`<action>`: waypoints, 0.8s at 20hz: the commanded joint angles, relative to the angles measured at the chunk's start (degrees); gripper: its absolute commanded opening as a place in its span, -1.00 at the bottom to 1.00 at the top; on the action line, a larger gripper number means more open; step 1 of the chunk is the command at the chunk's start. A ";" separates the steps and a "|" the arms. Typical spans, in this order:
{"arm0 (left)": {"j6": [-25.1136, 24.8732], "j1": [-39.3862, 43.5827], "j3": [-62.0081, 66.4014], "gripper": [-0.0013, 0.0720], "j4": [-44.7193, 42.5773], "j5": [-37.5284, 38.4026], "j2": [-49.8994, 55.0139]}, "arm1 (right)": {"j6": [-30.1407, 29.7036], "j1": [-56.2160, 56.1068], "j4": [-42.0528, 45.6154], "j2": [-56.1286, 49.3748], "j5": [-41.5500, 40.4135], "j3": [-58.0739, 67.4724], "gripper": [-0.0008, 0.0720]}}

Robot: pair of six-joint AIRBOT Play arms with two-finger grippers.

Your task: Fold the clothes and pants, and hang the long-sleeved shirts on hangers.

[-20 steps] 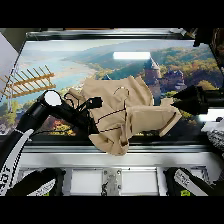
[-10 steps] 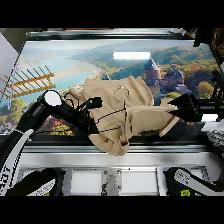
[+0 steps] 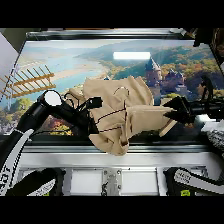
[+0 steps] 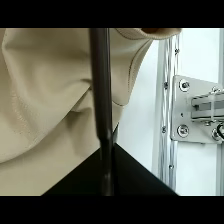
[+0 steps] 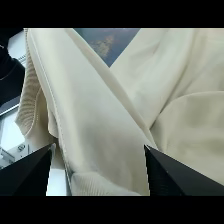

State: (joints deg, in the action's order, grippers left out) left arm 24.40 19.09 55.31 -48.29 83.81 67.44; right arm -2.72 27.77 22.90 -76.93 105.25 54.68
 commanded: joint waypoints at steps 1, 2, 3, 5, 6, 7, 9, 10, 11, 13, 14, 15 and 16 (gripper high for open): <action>0.00 0.04 0.00 -0.94 0.00 -0.04 0.02 | -0.61 -2.99 -0.07 -1.44 0.44 -0.28 0.74; 0.00 0.04 0.00 -0.94 -0.02 -0.07 0.02 | -0.59 -3.80 -0.07 -1.75 0.44 -0.28 0.74; 0.00 0.04 0.00 -0.94 0.00 -0.07 0.02 | -0.59 -4.66 -0.07 -2.12 0.42 -0.28 0.74; 0.00 0.04 0.00 -0.94 0.00 -0.04 0.02 | -0.59 -5.99 -0.20 -2.60 0.42 -0.28 0.75; 0.00 0.04 0.00 -0.94 0.00 -0.04 0.02 | -0.59 -6.51 -0.22 -2.64 0.39 -0.28 0.74; 0.00 0.04 0.00 -0.94 0.00 -0.09 0.02 | -0.59 -6.93 -0.22 -2.64 0.39 -0.28 0.74; 0.00 0.04 0.00 -0.94 0.00 -0.37 0.02 | -0.57 -7.54 -0.22 -2.64 0.39 -0.28 0.74; 0.00 0.04 0.00 -0.94 0.00 -0.42 0.02 | -0.57 -7.65 -0.22 -2.67 0.39 -0.28 0.74; 0.00 0.04 0.00 -0.94 0.00 -0.44 0.02 | -0.57 -7.67 -0.22 -2.64 0.39 -0.28 0.74; 0.00 0.04 0.00 -0.94 0.02 -0.44 0.02 | -0.57 -7.67 -0.24 -2.64 0.39 -0.28 0.75; 0.00 0.04 0.00 -0.94 0.00 -0.44 0.02 | -0.57 -7.69 -0.22 -2.64 0.39 -0.28 0.74; 0.00 0.04 0.00 -0.94 0.00 -0.44 0.02 | -0.55 -7.74 -0.22 -2.64 0.37 -0.28 0.75; 0.00 0.04 0.00 -0.94 0.00 -0.42 0.02 | -0.46 -7.72 -0.20 -2.64 0.37 -0.28 0.75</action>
State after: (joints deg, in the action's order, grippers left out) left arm 24.40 19.09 55.29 -48.84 83.77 67.44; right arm -3.27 20.23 22.81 -79.53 105.36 54.43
